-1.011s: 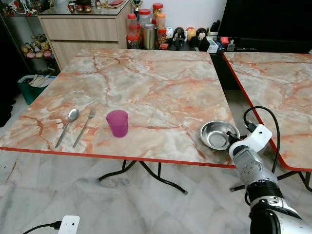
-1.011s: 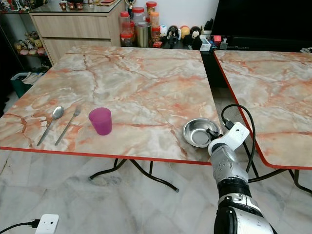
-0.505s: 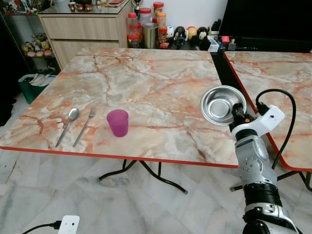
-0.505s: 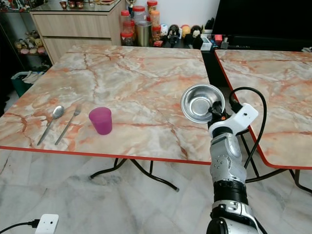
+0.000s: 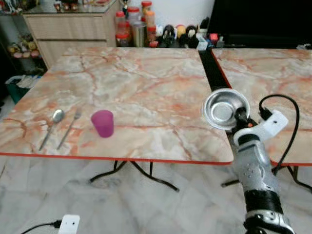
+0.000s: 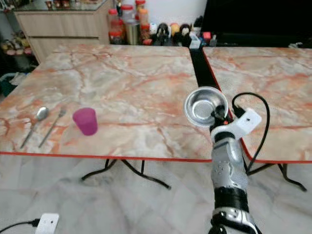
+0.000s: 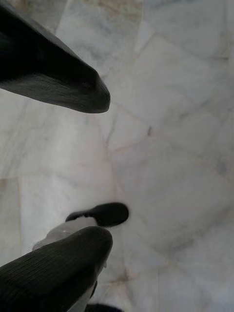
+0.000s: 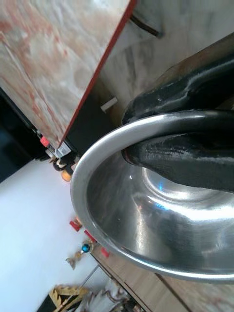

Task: Setting the table

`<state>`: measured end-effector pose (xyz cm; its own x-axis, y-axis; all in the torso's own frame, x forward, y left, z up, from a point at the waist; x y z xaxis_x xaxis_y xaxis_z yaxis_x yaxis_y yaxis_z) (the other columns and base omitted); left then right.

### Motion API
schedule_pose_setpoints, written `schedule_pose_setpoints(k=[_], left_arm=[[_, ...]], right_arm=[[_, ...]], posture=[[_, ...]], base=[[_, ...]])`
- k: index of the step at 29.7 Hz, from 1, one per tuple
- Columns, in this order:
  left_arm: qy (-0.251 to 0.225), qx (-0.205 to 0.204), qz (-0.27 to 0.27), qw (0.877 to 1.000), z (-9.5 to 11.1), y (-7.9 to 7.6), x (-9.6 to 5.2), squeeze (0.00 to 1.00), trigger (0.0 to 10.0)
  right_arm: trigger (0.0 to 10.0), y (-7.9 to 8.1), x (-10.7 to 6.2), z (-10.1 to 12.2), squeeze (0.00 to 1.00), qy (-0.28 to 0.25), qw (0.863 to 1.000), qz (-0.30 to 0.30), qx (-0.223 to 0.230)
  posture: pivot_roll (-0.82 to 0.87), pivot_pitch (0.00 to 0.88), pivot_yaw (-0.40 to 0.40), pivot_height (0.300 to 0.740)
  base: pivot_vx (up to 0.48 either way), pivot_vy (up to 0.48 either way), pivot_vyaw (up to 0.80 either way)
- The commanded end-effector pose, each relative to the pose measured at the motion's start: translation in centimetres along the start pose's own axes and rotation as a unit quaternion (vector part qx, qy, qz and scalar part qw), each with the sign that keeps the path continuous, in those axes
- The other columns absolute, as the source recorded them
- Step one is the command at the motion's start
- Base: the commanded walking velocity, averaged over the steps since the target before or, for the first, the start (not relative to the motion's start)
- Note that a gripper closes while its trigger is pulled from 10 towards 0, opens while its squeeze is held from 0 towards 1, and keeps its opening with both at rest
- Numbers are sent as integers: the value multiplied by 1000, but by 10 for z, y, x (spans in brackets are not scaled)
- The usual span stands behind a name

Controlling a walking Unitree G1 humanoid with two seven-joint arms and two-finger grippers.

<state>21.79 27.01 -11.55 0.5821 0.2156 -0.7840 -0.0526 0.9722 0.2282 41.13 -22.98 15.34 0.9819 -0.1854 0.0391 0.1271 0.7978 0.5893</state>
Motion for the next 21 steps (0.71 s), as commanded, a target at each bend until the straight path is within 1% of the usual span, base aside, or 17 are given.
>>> schedule_pose_setpoints(k=[1,5,11,15,18,21], left_arm=[[10,11,2,1000,-6,2,-1,0,10000],[10,10,2,1000,-6,1,-1,0,10000],[10,10,2,1000,-6,1,-1,0,10000],[10,9,2,1000,-6,1,-1,0,10000],[9,9,1,1000,-6,1,-1,0,10000],[9,8,1,1000,-6,1,-1,0,10000]], right_arm=[[10000,5,1,12,0,-18,1000,3,-3],[10000,3,2,21,0,-30,999,-4,-20],[10000,0,3,28,0,-37,999,-10,-22],[10000,1,3,27,0,-35,999,-9,-28],[10000,4,2,21,0,-28,999,-5,-30],[10000,2,1,19,0,-26,999,-7,-31]], posture=[[2,81,-31,740],[2,82,-32,740],[0,82,-33,740],[-2,81,-34,740],[0,77,-36,740],[0,77,-36,740]], base=[[0,-319,0],[0,-318,0],[0,-318,0],[0,-315,0],[0,-315,0],[0,-312,0]])
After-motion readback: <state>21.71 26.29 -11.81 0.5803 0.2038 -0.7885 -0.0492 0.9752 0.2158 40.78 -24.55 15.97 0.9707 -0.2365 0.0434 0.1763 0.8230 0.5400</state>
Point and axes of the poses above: a point about 5 cm out from each wrist's last joint towards the gripper, its own x axis pointing out of the wrist towards the gripper, its own z axis along the axis of the wrist's last joint, y = z × x, the point moved 6 cm from there along x, pointing out of the wrist towards the gripper
